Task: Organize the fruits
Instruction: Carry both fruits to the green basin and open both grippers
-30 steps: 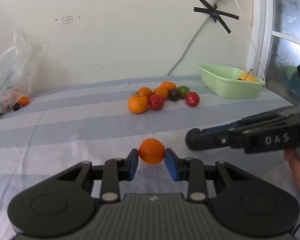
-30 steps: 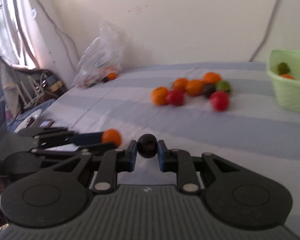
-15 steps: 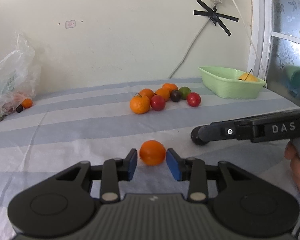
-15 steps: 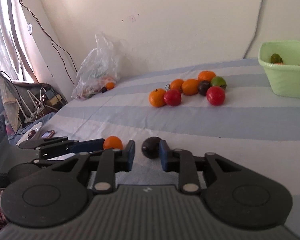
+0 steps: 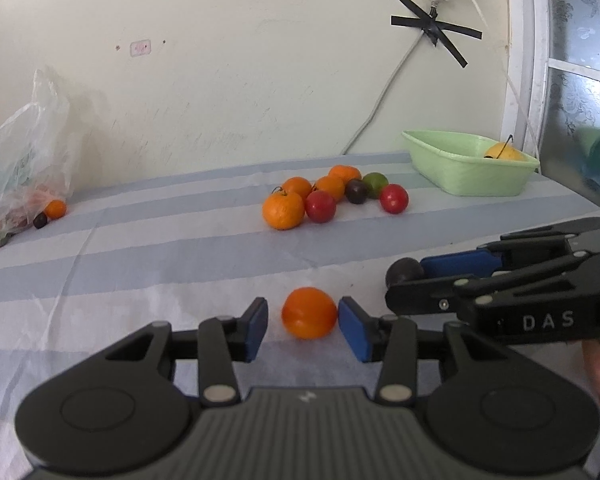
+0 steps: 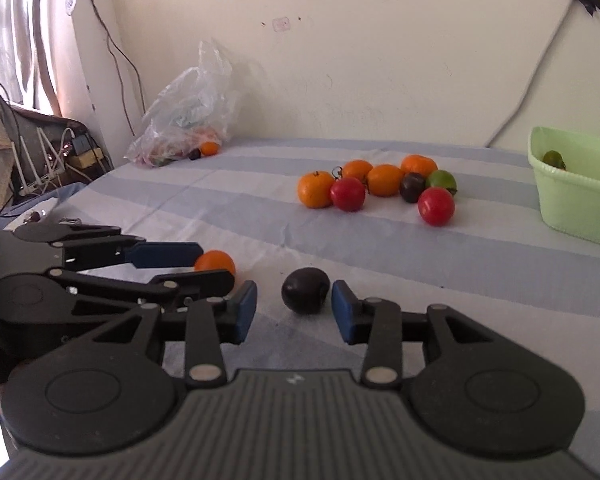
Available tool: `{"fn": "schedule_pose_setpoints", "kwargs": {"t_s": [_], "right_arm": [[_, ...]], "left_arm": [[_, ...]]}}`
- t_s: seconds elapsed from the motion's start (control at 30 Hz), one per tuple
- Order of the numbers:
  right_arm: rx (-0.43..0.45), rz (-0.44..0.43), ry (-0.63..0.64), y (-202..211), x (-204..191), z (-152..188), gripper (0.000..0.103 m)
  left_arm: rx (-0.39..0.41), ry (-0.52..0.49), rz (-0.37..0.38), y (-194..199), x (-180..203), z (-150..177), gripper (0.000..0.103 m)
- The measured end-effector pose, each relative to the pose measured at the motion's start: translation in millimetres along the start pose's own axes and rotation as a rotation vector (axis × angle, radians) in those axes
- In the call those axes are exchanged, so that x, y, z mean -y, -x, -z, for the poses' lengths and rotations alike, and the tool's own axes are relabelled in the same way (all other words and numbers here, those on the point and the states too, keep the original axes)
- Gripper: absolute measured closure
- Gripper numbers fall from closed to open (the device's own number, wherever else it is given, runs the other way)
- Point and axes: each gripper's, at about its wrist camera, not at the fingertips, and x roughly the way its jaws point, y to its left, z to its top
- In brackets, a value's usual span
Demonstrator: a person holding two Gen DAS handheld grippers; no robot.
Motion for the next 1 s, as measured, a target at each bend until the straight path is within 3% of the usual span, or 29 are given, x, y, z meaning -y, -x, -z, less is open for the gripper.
{"fn": "schedule_pose_setpoints", "kwargs": {"t_s": [0.1,0.17,0.37,0.67,0.83,1.0], "right_arm": [[-0.011,0.018,0.016,-2.6,-2.6,0.2,0.062],[-0.012,0.035,0.027,-2.8,-5.5,1.0,0.075],[0.040,0.036,-0.027,7.6,7.8,-1.8,0.075],[0.218,0.235,-0.106,49.0,91.5,-37.4,0.075],[0.266,0.351,-0.119,48.5,131.8,-50.4,0.075],[0.257,0.390,-0.155,39.1,152.1,-43.1,0.073]], "left_arm": [[-0.010,-0.010,0.011,-1.5,2.2,0.6,0.071],[-0.007,-0.033,-0.003,-2.1,6.2,0.3,0.071],[0.012,-0.020,0.045,-6.7,13.8,-28.4,0.071],[0.073,-0.055,0.175,-49.3,70.8,-114.6,0.071],[-0.004,-0.002,0.260,-103.8,102.4,-155.9,0.071],[-0.079,0.077,0.338,-146.9,110.1,-174.7,0.071]]}}
